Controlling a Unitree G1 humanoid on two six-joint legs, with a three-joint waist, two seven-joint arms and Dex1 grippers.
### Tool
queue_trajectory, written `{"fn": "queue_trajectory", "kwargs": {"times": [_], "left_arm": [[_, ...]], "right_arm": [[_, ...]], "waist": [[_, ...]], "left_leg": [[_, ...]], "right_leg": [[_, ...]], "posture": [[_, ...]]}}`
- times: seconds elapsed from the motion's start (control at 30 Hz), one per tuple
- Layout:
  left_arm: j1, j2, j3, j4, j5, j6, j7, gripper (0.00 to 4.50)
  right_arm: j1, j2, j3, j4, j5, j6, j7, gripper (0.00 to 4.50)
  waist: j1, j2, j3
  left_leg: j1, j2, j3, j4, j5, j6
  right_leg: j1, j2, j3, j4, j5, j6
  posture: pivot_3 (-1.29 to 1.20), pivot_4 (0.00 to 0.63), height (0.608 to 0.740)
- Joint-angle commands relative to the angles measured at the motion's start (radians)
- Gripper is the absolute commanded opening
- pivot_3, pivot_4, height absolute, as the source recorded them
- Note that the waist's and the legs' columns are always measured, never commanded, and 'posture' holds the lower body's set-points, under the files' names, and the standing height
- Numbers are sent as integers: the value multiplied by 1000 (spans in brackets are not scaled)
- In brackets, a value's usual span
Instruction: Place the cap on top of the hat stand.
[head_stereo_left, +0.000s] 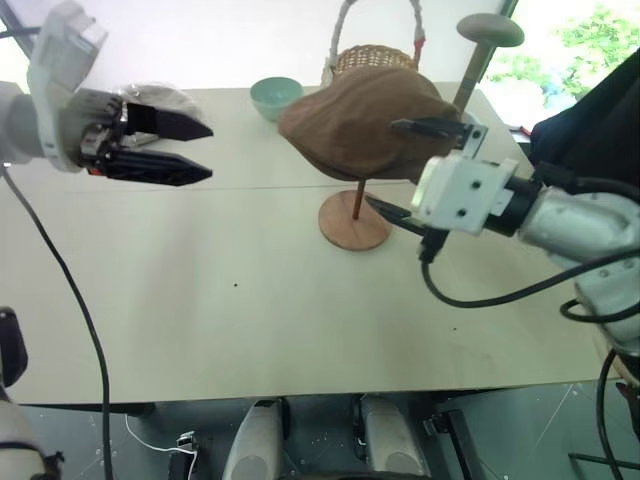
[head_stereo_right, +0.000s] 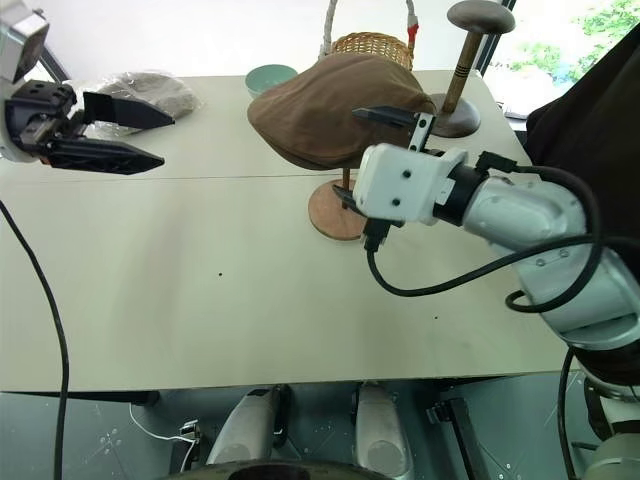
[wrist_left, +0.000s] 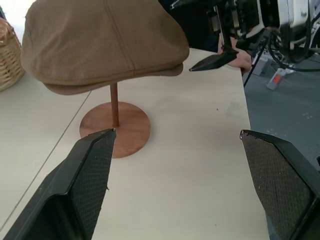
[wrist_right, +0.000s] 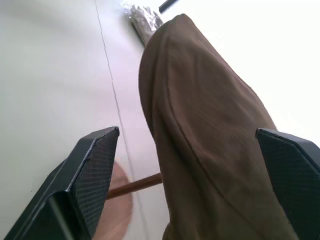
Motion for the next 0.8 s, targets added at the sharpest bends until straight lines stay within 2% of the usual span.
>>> {"fn": "queue_trajectory", "kwargs": {"times": [0.03, 0.2, 0.33, 0.47, 0.73, 0.8], "left_arm": [[-55, -10, -7, 27, 31, -21, -21, 4162], [-97, -40, -19, 67, 62, -23, -30, 4162], [-96, -57, -35, 83, 125, -110, -37, 4162], [-120, -70, -30, 117, 135, -95, -39, 4162], [-108, -73, -6, 94, 115, -73, -47, 4162], [-99, -73, 2, 82, 108, -68, -43, 4199]], "right_arm": [[24, 52, 9, 23, -131, -111, -46, 4500], [19, 154, 75, 92, -328, -244, -118, 4500], [1, 232, 93, 161, -435, -321, -156, 4500], [-77, 341, 138, 302, -593, -361, -257, 4500], [-93, 462, 136, 367, -715, -371, -330, 4500], [-77, 469, 137, 348, -719, -389, -322, 3932]], "waist": [[0, 0, 0], [-2, -1, 0], [-2, -1, 0], [-5, -1, 0], [-2, -1, 0], [-3, -1, 0]], "left_leg": [[0, 0, 0, 0, 0, 0], [0, 0, 0, 0, 0, 0], [0, 0, -1, -1, 0, 0], [0, 0, -1, 0, 0, 0], [0, 0, -1, -1, 0, 0], [0, 0, -1, 0, 0, 0]], "right_leg": [[0, 0, 0, 0, 0, 0], [0, 0, 0, 1, 0, 0], [0, 1, 0, 1, 0, 0], [0, 1, 0, 1, 0, 0], [0, 1, 0, 2, 2, 3], [0, 1, 0, 2, 1, 2]], "posture": [[0, 150, 740], [0, 150, 740], [0, 150, 740], [0, 150, 740], [0, 150, 740], [0, 150, 740]]}}
